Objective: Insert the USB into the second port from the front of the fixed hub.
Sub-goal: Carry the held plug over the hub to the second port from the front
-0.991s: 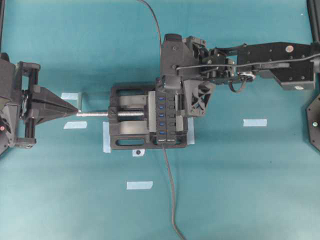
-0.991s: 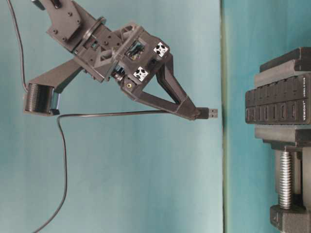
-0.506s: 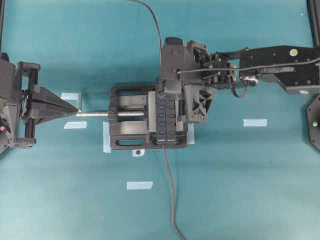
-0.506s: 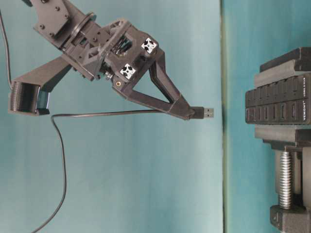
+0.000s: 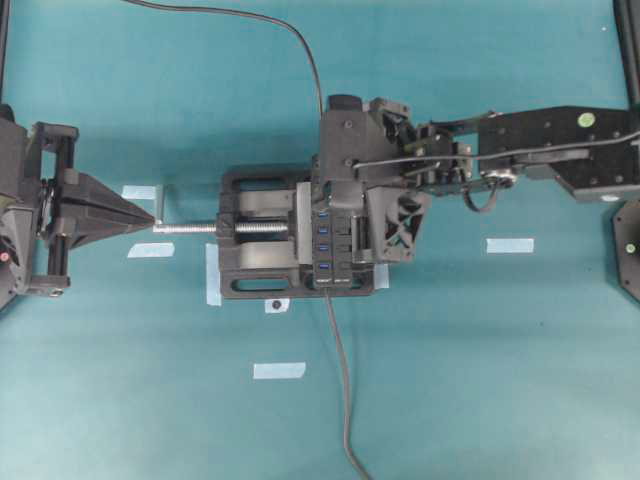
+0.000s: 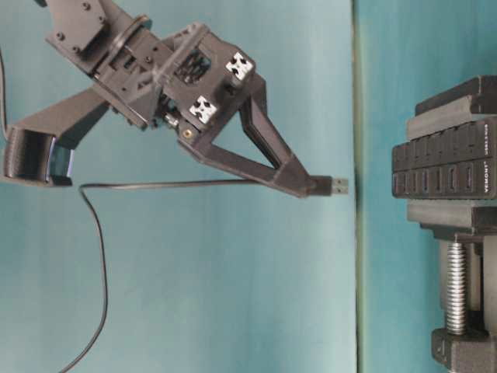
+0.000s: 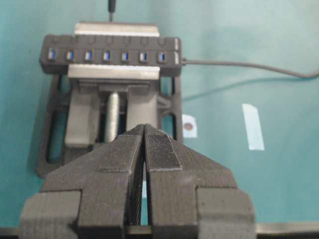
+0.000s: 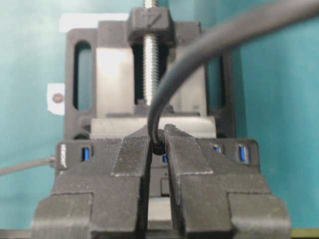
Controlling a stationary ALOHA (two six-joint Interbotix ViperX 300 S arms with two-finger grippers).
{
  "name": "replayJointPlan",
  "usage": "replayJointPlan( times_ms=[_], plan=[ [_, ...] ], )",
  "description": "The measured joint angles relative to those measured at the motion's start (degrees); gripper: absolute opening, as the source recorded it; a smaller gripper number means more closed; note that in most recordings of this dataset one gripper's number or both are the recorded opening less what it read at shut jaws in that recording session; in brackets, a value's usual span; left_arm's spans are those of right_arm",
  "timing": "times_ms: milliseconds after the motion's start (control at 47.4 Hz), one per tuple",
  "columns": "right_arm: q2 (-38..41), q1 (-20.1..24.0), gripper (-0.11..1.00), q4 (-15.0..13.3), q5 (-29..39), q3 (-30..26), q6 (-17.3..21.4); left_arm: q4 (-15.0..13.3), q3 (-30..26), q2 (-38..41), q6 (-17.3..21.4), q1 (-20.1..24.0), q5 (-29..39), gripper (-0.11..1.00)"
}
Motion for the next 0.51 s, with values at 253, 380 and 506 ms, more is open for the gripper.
replayJointPlan(
  times_ms=[253,380,506],
  plan=[
    [1.9,1.4,0.08,-0.1,-1.9,0.1,1.6,0.1,0.0,-0.1,0.0,0.0,0.0,0.00],
    [2.5,2.0,0.08,-0.1,-2.9,0.5,1.8,0.0,0.0,-0.1,0.0,0.0,0.0,0.00],
    [2.8,2.4,0.08,-0.1,-3.0,0.8,2.6,0.1,0.0,-0.2,0.0,0.0,0.0,0.00]
  ],
)
